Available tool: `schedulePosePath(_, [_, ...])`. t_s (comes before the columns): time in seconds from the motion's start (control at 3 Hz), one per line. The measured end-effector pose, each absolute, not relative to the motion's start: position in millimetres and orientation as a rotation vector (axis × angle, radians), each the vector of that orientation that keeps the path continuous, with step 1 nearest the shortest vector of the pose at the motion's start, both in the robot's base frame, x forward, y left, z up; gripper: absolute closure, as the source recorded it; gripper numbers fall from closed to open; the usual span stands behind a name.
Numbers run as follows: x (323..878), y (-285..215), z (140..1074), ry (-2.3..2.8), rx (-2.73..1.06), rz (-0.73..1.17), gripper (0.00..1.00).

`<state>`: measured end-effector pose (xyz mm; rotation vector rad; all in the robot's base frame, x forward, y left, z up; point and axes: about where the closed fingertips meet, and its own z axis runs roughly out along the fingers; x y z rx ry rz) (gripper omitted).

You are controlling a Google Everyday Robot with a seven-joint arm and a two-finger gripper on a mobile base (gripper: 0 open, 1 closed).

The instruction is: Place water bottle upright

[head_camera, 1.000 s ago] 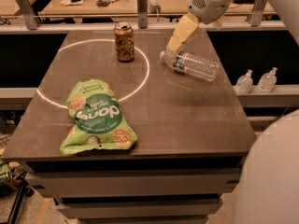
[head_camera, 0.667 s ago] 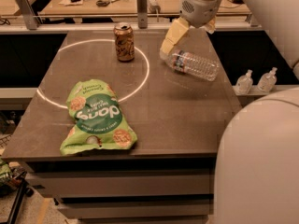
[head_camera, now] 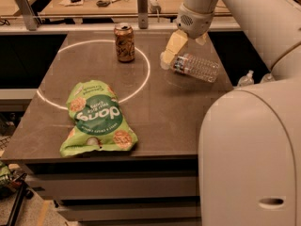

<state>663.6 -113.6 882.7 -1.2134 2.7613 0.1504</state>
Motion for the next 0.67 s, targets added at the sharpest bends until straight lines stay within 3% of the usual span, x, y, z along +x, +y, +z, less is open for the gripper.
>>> schedulePosePath(0.67, [661.9, -117.5, 848.4, 2.698, -1.303, 0.125, 0.00])
